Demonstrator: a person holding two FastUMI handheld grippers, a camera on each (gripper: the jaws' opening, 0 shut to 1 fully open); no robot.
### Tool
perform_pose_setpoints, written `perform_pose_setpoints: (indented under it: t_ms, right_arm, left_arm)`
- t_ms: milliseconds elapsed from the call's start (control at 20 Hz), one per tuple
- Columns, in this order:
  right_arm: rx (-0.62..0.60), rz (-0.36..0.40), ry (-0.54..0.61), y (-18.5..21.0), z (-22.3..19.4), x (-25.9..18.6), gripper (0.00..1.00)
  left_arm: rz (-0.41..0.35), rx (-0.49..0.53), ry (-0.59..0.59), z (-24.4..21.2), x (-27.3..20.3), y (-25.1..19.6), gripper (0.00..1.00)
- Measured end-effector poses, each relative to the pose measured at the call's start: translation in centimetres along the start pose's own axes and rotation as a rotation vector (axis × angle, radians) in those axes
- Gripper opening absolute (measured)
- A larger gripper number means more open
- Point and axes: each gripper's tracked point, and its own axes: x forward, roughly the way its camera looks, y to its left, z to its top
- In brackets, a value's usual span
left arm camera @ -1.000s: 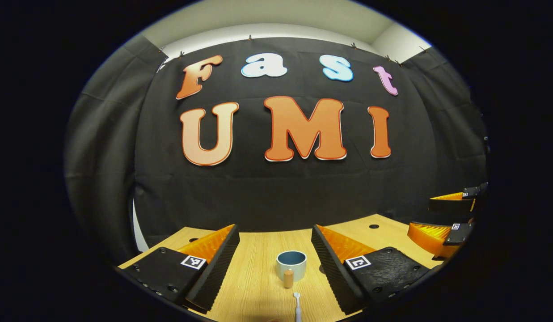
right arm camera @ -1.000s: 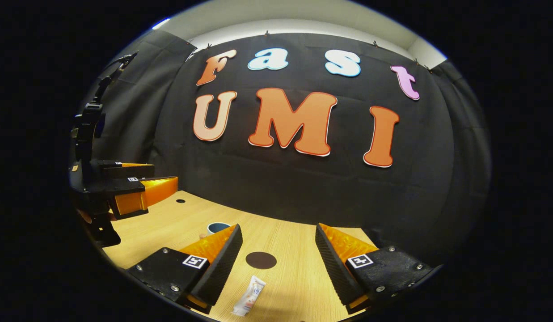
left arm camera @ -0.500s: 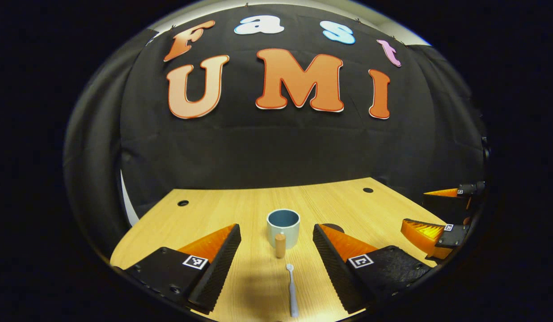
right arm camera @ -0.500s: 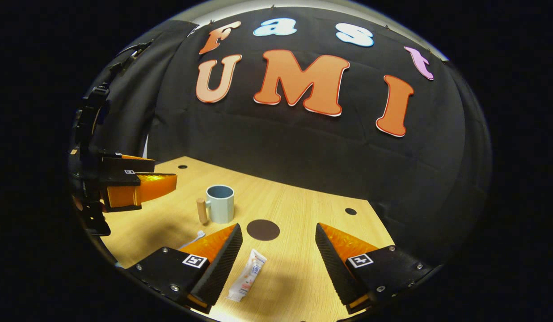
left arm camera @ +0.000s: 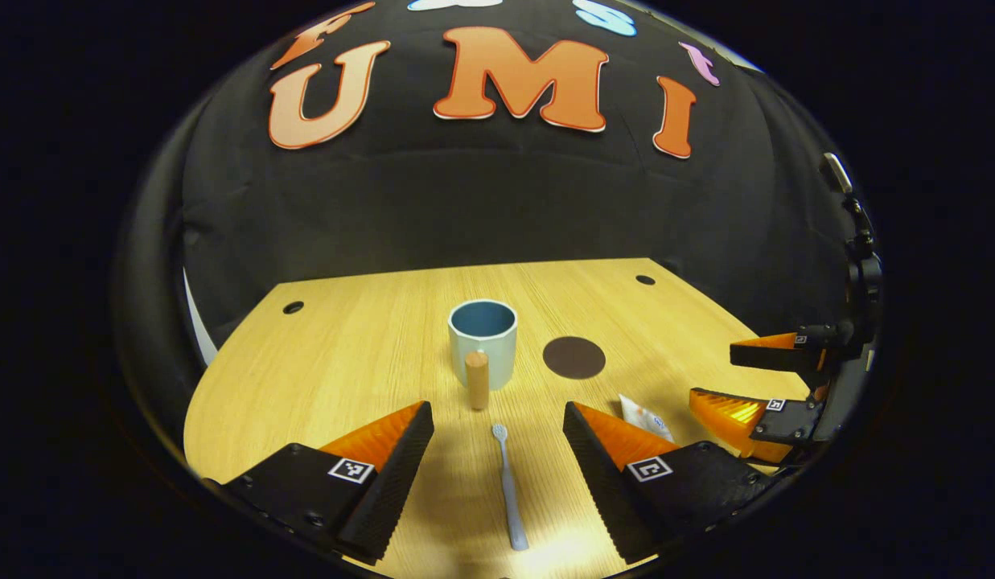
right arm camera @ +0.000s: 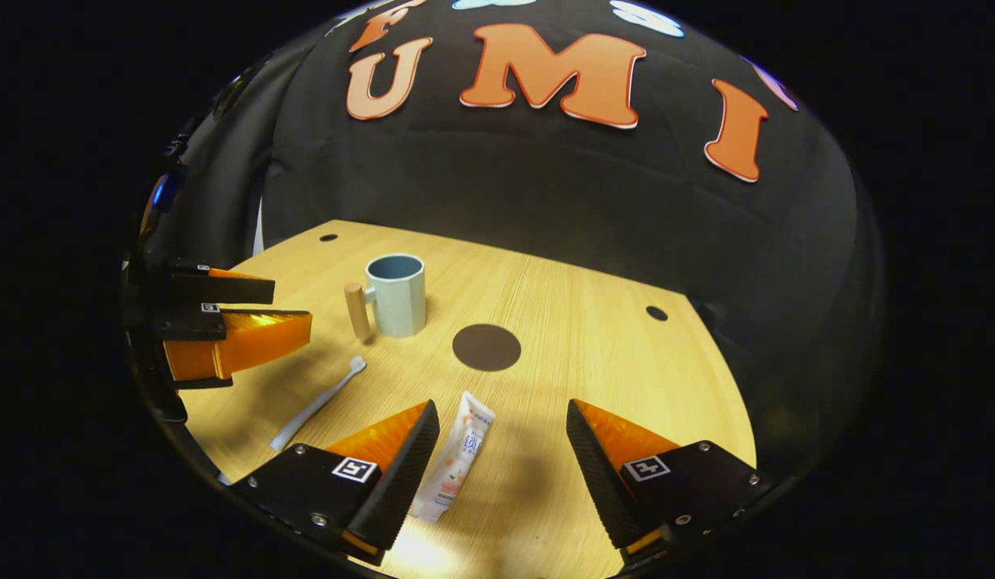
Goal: Put the toothbrush and toothpaste on the desktop into the cup, then pick up the cup and place it on the coaster on the desktop.
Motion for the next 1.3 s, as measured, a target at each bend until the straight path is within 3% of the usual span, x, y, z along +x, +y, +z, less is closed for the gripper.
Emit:
perform_pose_setpoints:
  t_ms: [150, 550, 650, 900, 1050, 1200, 1250, 1300]
  right_arm:
    - [0.021, 0.048, 0.062, 1.6, -2.4, 1.5, 0.92]
    - [0.012, 0.053, 0.16, 2.4, -5.1, 3.9, 0.81]
    - [0.016, 0.052, 0.185, 2.6, -5.7, 4.4, 0.73]
    - [0.049, 0.091, 0.222, 4.1, -7.6, 5.1, 0.65]
    - [0.087, 0.108, 0.22, 4.6, -7.6, 5.6, 0.55]
    - [0.089, 0.109, 0.198, 4.5, -7.4, 5.7, 0.45]
    - [0.085, 0.11, 0.193, 4.6, -7.3, 5.7, 0.43]
    - [0.082, 0.113, 0.187, 4.7, -7.2, 5.8, 0.37]
  left_arm:
    - [0.01, -0.003, 0.076, -2.2, 1.2, 0.5, 0.98]
    - [0.003, -0.039, 0.238, -5.1, 2.5, 0.0, 0.99]
    - [0.007, -0.028, 0.284, -6.4, 2.9, -0.7, 0.99]
    - [0.017, -0.016, 0.385, -8.8, 4.0, -1.9, 0.98]
    - [0.027, -0.028, 0.4, -8.6, 4.0, -1.8, 0.87]
    - [0.05, -0.028, 0.371, -8.0, 4.1, -1.3, 0.86]
    - [0.061, -0.036, 0.364, -7.6, 4.4, -0.9, 0.72]
    - [0.066, -0.042, 0.357, -7.0, 4.5, -0.6, 0.66]
